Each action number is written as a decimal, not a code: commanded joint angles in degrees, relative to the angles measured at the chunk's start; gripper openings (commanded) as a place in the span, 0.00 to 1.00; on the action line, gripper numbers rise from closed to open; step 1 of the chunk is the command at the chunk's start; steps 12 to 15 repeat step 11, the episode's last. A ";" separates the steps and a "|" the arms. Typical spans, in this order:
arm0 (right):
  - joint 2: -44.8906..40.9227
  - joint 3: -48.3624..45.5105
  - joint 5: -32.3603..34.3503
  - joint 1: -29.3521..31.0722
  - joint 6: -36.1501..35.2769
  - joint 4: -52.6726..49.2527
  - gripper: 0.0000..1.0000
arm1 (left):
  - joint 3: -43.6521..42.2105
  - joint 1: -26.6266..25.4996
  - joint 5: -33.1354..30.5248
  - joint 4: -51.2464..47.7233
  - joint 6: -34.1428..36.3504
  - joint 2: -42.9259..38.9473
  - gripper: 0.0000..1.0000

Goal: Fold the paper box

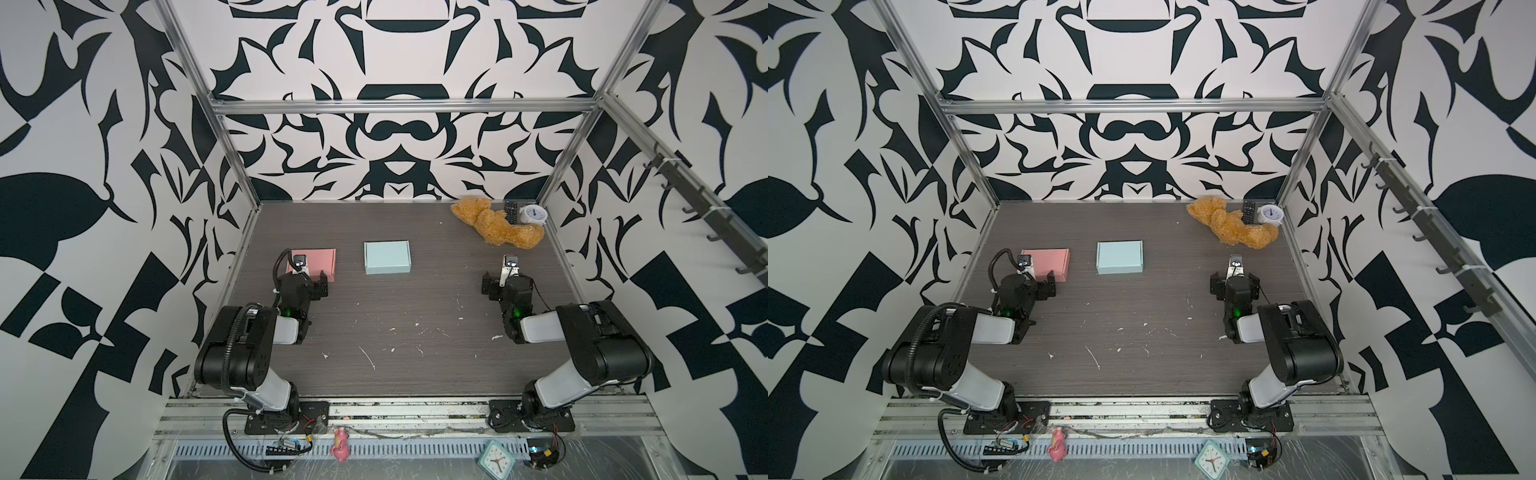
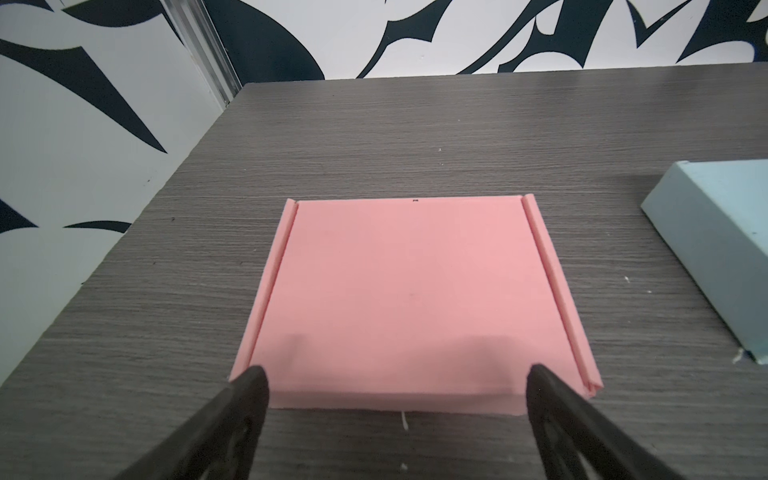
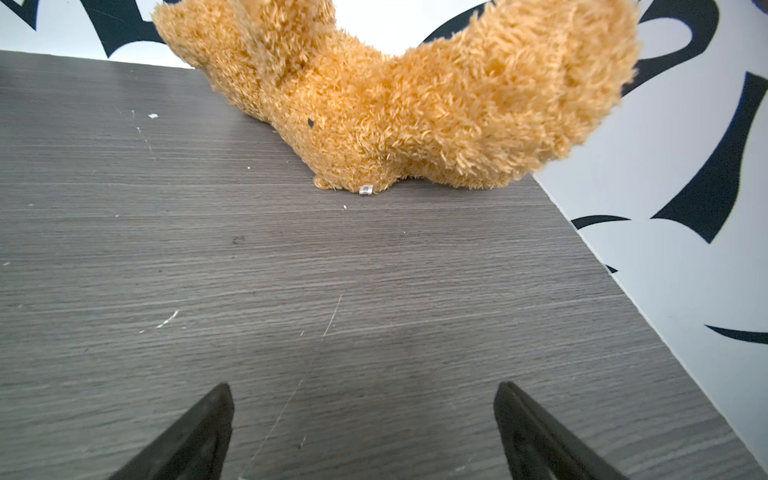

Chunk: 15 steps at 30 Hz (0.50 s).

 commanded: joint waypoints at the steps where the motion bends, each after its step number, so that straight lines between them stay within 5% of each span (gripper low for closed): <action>1: -1.04 0.83 0.76 -0.02 0.90 0.31 1.00 | 0.75 0.20 0.47 2.03 -0.21 0.05 0.99; 15: -0.96 0.81 0.61 -0.06 0.95 0.29 1.00 | 0.88 0.23 0.76 1.68 -0.48 0.12 0.99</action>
